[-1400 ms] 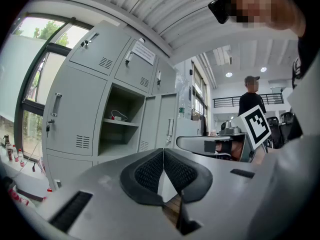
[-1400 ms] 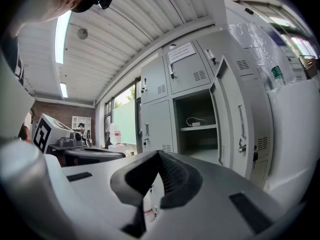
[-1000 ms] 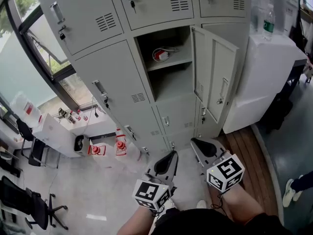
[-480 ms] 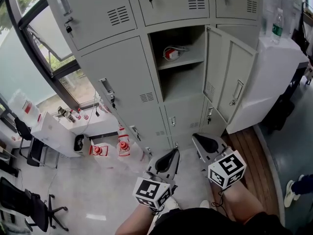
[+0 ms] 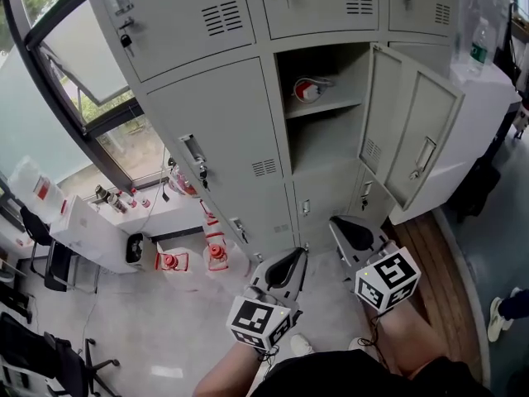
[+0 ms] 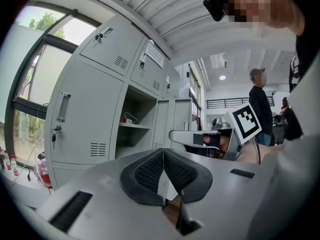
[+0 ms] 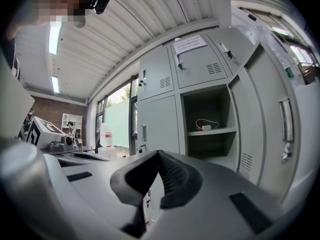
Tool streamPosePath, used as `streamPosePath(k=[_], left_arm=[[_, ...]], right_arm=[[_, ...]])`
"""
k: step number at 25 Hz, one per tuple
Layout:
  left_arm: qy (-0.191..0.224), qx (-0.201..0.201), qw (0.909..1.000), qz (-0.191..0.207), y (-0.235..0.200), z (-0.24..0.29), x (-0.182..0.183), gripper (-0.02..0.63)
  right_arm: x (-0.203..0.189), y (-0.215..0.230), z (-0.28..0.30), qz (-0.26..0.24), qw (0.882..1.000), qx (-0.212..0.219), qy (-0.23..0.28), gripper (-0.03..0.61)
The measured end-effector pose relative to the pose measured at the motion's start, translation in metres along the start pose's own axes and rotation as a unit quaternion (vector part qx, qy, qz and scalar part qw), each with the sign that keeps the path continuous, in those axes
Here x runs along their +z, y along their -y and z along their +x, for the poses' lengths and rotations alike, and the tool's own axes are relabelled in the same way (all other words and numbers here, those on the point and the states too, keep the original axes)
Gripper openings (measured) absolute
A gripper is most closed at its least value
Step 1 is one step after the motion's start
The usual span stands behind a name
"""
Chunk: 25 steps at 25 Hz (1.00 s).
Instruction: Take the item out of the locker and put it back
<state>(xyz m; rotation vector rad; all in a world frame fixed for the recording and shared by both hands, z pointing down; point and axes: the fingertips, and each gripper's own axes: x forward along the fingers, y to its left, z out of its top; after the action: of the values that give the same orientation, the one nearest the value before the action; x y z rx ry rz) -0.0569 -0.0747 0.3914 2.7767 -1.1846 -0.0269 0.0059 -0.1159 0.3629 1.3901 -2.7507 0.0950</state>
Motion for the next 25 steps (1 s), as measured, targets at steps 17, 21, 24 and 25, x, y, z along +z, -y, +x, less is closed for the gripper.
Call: streamPosePath(k=[17,21,24,25], left_arm=[[0.015,-0.014,0.9997,0.010,-0.032,0.023,0.017,0.017],[0.019,-0.005,0.9997,0.012,-0.041,0.045,0.025,0.017],[0.024,0.001,0.9996,0.013,-0.049,0.064,0.032,0.017],[0.024,0.002,0.9996,0.015,-0.052,0.071,0.034,0.017]], right_arm=[[0.030,0.030,0.055,-0.029,0.999,-0.022,0.016,0.052],[0.046,0.056,0.074,-0.034,0.999,-0.020,0.024,0.052],[0.057,0.076,0.089,-0.041,0.999,-0.016,0.027,0.052],[0.061,0.082,0.095,-0.043,0.999,-0.015,0.029,0.052]])
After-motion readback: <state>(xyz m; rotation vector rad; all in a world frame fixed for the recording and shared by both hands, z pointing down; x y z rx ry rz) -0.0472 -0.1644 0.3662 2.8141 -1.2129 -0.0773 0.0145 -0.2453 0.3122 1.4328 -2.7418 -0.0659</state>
